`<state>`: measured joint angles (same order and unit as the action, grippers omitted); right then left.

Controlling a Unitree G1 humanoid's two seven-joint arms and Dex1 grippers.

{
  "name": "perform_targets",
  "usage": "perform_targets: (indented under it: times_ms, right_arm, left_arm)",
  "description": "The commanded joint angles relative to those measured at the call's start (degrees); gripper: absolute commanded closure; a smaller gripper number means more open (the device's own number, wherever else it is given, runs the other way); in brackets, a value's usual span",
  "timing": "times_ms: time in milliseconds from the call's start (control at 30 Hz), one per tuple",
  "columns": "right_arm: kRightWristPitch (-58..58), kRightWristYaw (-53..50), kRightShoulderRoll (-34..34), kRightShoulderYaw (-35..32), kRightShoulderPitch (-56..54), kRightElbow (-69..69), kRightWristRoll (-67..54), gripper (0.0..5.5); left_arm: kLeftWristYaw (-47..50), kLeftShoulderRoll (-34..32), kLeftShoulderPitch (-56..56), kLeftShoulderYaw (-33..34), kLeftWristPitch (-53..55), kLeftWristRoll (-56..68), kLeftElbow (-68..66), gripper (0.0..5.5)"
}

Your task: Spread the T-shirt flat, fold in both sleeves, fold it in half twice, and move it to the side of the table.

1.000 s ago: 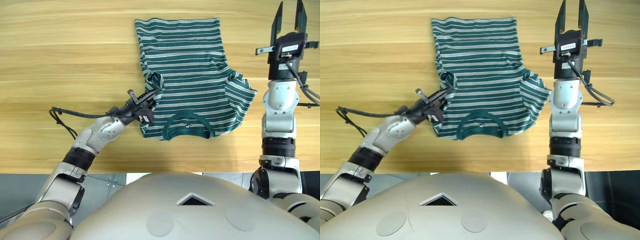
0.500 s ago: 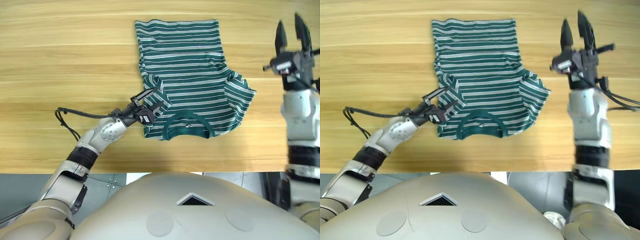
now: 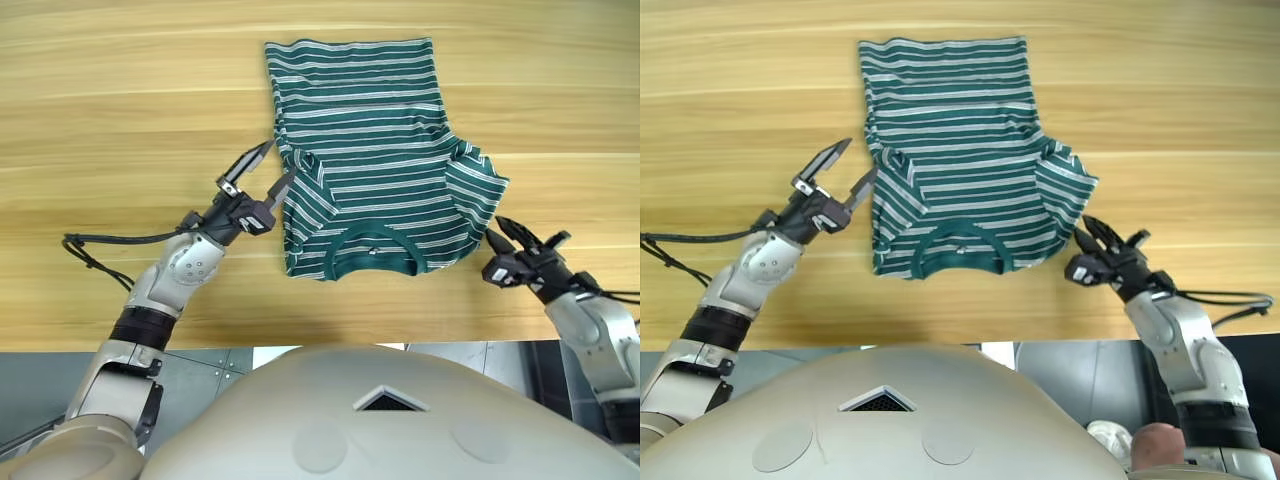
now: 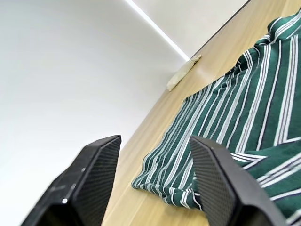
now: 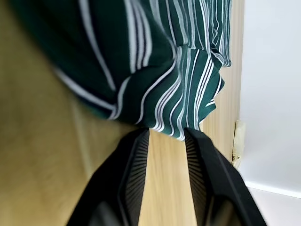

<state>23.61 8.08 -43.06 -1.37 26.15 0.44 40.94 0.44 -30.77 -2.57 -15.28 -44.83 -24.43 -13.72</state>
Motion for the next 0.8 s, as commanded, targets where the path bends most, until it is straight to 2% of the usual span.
perform_targets:
  times_ms: [33,433,633,800]
  right_arm:
    - [-2.3,-0.85,0.62,4.22,-5.72,7.41,3.25,4.11]
    - [-2.8,-7.63,-1.0,10.62,-17.3,20.03,4.41,4.11]
    - [-1.69,-9.13,-1.35,13.13,-19.66,22.25,4.13,4.11]
    - [-0.55,-10.13,-2.25,13.76,-18.99,21.74,3.05,4.84]
  left_arm:
    - [-0.48,-0.22,-1.47,1.08,0.23,-0.92,0.97,2.81]
    - [0.76,1.76,-2.84,1.54,0.88,-2.74,-1.18,2.81]
    - [1.02,2.99,-3.78,1.2,0.25,-2.92,-1.27,2.81]
    - [1.01,3.03,-4.24,1.56,0.33,-3.09,-0.81,2.76]
